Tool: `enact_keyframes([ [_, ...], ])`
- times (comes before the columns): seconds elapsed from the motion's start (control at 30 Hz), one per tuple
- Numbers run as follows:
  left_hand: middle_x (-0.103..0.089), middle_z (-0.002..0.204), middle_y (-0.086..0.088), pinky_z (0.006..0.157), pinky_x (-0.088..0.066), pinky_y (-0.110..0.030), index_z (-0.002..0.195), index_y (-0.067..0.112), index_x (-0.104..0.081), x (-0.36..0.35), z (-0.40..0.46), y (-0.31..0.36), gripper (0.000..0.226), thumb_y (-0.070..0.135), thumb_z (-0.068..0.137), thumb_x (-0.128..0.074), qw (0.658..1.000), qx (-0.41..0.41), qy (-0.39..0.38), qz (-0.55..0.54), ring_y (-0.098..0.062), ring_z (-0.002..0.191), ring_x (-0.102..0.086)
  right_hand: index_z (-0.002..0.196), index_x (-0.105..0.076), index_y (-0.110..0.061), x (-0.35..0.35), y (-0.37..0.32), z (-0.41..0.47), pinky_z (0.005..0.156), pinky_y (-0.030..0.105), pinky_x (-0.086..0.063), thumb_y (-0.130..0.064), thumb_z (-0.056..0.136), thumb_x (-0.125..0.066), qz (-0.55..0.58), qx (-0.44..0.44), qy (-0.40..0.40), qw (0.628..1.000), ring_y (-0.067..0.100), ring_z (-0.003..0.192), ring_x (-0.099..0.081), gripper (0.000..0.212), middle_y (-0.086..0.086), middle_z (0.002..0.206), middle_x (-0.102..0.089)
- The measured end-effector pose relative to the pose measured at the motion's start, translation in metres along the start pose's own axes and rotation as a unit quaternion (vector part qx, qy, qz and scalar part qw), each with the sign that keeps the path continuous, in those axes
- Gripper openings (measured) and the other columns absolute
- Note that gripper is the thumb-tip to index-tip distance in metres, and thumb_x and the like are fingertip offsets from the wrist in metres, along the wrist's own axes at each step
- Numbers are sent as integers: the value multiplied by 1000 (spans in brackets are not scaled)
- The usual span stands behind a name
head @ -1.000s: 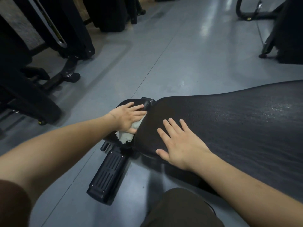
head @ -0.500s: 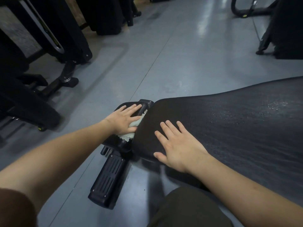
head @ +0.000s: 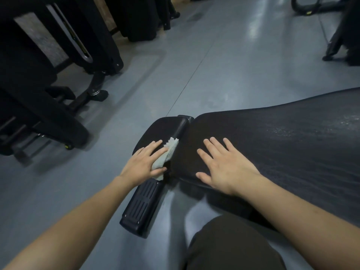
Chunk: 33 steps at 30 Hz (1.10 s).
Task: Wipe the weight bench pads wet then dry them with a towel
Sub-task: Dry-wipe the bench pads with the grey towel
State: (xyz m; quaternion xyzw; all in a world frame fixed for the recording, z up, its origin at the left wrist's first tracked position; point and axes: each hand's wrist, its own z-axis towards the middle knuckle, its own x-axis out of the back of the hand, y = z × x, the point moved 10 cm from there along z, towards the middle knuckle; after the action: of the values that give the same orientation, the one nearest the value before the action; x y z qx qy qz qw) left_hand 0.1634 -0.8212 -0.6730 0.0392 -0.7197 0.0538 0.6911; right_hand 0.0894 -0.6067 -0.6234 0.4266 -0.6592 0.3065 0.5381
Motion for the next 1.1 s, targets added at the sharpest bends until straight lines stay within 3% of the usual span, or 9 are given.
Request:
enact_keyframes([
  [0.13, -22, 166, 6, 112, -37, -43, 155, 34, -32, -3, -26, -31, 76, 73, 90, -41, 993, 83, 46, -68, -22, 149, -31, 160, -1, -18, 0, 0, -1, 123, 51, 3, -64, 99, -12, 0, -2, 1, 1000, 28, 154, 12, 77, 14, 167, 8],
  [0.3, -32, 148, 1, 100, -48, -44, 151, 33, -34, -2, -49, -61, 84, 51, 81, -76, 959, 224, 91, -151, -23, 129, -42, 160, -2, -18, -1, 0, 2, 123, 51, 2, -64, 99, -12, 2, 1, 0, 1000, 28, 154, 11, 77, 14, 167, 7],
  [0.37, -32, 141, 1, 97, -49, -43, 148, 34, -38, 0, -46, -52, 84, 52, 77, -79, 964, 190, 85, -165, -20, 125, -42, 160, -3, -18, -1, 1, 2, 123, 51, 2, -64, 99, -12, 3, 1, 4, 1000, 28, 154, 11, 77, 14, 167, 7],
  [0.5, -32, 156, -2, 109, -43, -50, 152, 26, -37, 12, -33, -10, 89, 72, 80, -62, 995, -40, 77, -49, -26, 142, -37, 160, -2, -18, 0, 1, 0, 123, 51, 2, -64, 99, -11, 5, -2, 3, 1000, 28, 154, 11, 78, 14, 167, 7],
  [0.57, -20, 166, -2, 123, -25, -44, 158, 22, -26, 16, -23, 3, 106, 73, 75, -65, 990, -134, 43, 19, -24, 154, -19, 160, -2, -18, -2, 1, 1, 123, 51, 2, -64, 98, -11, 5, -2, 0, 1000, 28, 154, 11, 78, 14, 167, 7],
  [0.67, 2, 170, 5, 126, -3, -33, 162, 20, -4, 17, -5, 2, 139, 70, 56, -80, 976, -186, -42, 102, -16, 156, 2, 160, -2, -18, -1, 0, 2, 123, 52, 0, -66, 94, -1, -3, 0, 6, 1000, 29, 154, 9, 82, 14, 167, 6],
  [0.77, 5, 169, 5, 126, -7, -33, 161, 23, 6, 14, 11, 0, 148, 60, 52, -87, 965, -199, -91, 148, -14, 155, -1, 160, -4, -18, 0, 0, 1, 123, 52, -1, -66, 79, 14, 4, 0, 9, 1000, 29, 154, 8, 96, 14, 167, 4],
  [0.93, 1, 170, -1, 125, -8, -32, 161, 19, -8, 4, 27, 15, 138, 64, 54, -83, 971, -198, -81, 111, -17, 155, -1, 160, -5, -18, 0, 0, 0, 124, 51, 0, -64, 69, 19, 11, 0, 8, 1000, 28, 154, 8, 104, 14, 167, 4],
  [1.1, -1, 169, 2, 126, -11, -29, 161, 17, -7, -4, 15, -11, 139, 63, 56, -84, 997, -53, -30, -42, -13, 155, -8, 160, -5, -18, -1, 0, 1, 124, 51, 0, -64, 71, 19, 5, 4, 10, 1000, 28, 154, 8, 103, 14, 167, 4],
])
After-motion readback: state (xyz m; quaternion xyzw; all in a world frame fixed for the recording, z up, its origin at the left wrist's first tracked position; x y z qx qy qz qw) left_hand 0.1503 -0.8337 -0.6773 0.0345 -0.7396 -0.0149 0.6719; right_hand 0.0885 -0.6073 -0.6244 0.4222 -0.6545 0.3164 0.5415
